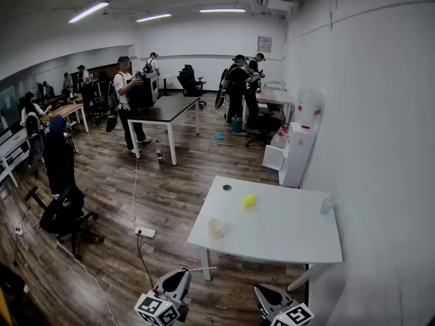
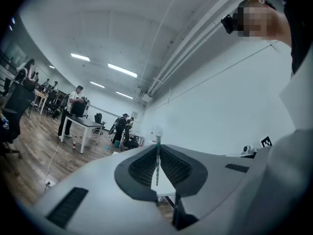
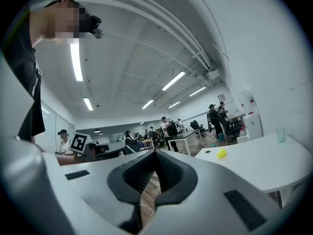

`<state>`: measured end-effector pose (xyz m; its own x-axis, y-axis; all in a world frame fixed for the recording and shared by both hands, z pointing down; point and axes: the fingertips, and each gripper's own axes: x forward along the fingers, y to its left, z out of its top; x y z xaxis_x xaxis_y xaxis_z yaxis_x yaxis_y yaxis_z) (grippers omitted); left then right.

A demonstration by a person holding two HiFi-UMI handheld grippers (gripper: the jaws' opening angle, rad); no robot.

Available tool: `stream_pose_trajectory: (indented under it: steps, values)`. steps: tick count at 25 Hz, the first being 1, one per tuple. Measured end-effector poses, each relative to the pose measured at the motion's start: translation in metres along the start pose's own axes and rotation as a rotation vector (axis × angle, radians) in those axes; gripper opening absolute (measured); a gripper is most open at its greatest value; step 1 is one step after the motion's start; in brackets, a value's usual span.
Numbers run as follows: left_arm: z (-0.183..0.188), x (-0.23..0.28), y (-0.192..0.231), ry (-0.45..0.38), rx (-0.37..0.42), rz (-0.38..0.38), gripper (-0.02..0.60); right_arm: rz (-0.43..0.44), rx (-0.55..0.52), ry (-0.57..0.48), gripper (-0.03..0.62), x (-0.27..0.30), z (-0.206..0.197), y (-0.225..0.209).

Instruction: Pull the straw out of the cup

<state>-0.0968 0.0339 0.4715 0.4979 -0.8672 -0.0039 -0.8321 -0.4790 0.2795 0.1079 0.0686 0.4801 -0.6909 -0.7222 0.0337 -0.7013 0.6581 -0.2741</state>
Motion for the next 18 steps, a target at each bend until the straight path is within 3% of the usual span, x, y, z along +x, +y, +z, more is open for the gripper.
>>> stream_pose_trajectory:
  steps: [18]
  values:
    - [-0.005,0.012,-0.038,-0.007,-0.008,-0.007,0.035,0.03,0.019,-0.007,0.021,-0.03,-0.001,-0.018]
